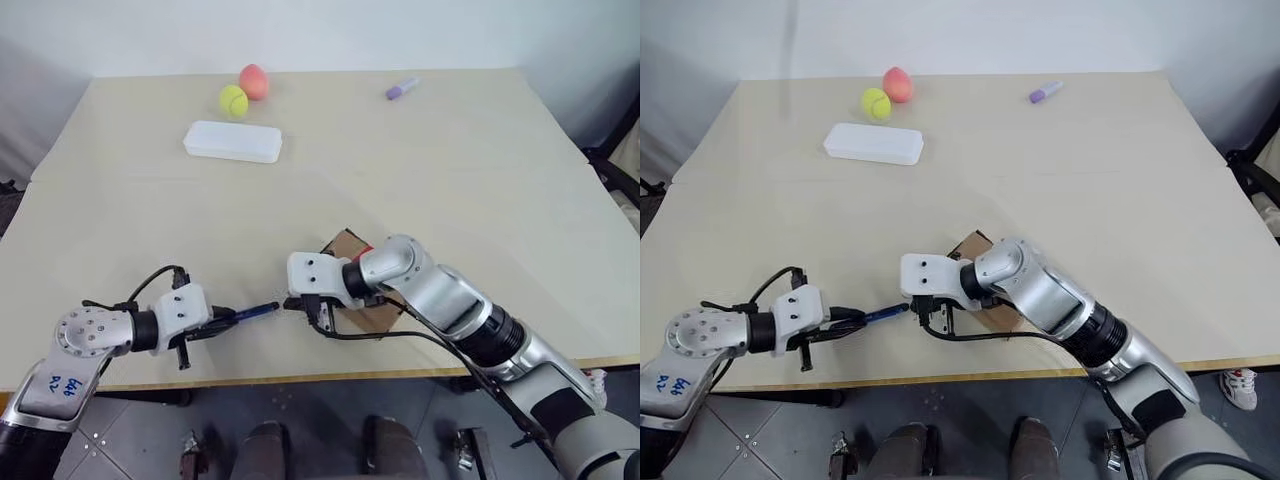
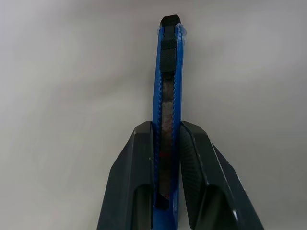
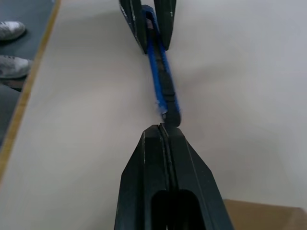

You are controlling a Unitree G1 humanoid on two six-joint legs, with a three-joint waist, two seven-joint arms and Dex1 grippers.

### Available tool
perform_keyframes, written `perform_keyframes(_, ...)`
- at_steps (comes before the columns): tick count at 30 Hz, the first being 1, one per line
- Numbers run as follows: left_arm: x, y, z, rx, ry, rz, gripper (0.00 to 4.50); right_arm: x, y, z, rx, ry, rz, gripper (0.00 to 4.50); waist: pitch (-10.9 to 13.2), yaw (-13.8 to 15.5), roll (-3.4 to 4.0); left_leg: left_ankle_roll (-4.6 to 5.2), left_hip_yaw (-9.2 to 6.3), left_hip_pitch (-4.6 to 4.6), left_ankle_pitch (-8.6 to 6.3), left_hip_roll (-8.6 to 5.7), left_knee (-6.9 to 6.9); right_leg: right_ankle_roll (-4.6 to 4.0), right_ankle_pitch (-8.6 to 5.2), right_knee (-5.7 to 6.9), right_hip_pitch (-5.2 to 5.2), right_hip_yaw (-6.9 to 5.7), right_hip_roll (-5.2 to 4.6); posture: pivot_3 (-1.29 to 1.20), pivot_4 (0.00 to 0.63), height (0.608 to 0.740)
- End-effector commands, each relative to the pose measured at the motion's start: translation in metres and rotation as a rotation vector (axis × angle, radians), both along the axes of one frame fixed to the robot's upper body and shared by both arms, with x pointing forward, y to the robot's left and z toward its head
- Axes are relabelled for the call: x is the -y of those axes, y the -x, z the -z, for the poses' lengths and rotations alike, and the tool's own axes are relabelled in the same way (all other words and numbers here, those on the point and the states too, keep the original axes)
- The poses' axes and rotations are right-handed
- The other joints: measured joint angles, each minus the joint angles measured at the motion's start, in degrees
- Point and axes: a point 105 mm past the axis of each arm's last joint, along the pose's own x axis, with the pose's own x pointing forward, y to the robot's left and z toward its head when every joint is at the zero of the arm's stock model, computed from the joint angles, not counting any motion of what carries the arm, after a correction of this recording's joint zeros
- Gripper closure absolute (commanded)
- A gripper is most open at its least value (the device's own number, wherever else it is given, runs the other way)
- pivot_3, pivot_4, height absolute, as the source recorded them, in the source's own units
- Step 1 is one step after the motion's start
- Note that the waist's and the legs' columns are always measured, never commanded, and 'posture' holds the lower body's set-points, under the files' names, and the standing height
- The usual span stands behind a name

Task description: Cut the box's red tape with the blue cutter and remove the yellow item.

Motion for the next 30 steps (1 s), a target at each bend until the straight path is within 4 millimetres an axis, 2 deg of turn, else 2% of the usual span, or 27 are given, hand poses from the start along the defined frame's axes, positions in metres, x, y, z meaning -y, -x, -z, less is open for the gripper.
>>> perform_keyframes(1, 0.008, 0.011, 0.014, -0.054, -0.025, 0.04, 4.08, -0.009, -0.001, 0.0, 0.038, 0.007, -0.032, 4.48, -0.01, 0.01, 0.0, 0.0, 0.0, 0.01, 0.0, 0.01, 0.0, 0.0, 0.0, 0.02, 0.0, 0.0, 0.0, 0.0, 0.15, 0.74)
perform_keyframes(5, 0.011, 0.012, 0.016, -0.056, -0.023, 0.044, 4.08, -0.014, -0.005, 0.009, 0.062, 0.035, -0.052, 4.48, -0.04, -0.05, 0.0, 0.0, 0.0, 0.03, -0.01, 0.01, 0.03, 0.0, 0.0, 0.08, 0.0, 0.01, 0.0, 0.0, 0.15, 0.74)
perform_keyframes(15, 0.016, 0.011, 0.017, -0.055, -0.014, 0.031, 4.08, -0.029, 0.01, 0.024, 0.042, 0.07, -0.172, 4.48, -0.14, -0.06, 0.02, 0.0, 0.02, 0.27, -0.02, 0.03, 0.07, -0.01, 0.0, 0.22, 0.18, 0.08, 0.0, 0.0, 0.15, 0.74)
perform_keyframes(21, 0.016, 0.011, 0.016, -0.052, -0.011, 0.027, 4.08, -0.034, 0.009, 0.03, 0.072, 0.09, -0.193, 4.48, -0.14, 0.15, 0.02, 0.01, 0.01, 0.29, -0.06, 0.03, 0.11, -0.01, 0.0, 0.22, 0.21, 0.08, 0.0, 0.0, 0.15, 0.74)
perform_keyframes(24, 0.017, 0.012, 0.016, -0.05, -0.004, 0.027, 4.08, -0.041, 0.009, 0.022, 0.094, 0.05, -0.204, 4.48, -0.14, 0.13, 0.03, 0.01, 0.02, 0.3, -0.06, 0.03, 0.1, -0.01, 0.0, 0.23, 0.21, 0.08, 0.0, 0.0, 0.15, 0.74)
perform_keyframes(30, 0.011, 0.02, 0.014, -0.068, 0.002, 0.03, 4.08, -0.041, 0.03, -0.019, 0.05, -0.076, -0.278, 4.48, -0.13, -0.01, 0.03, -0.01, 0.02, 0.29, -0.16, 0.06, 0.11, -0.01, -0.01, 0.23, 0.19, 0.08, 0.02, 0.0, 0.15, 0.74)
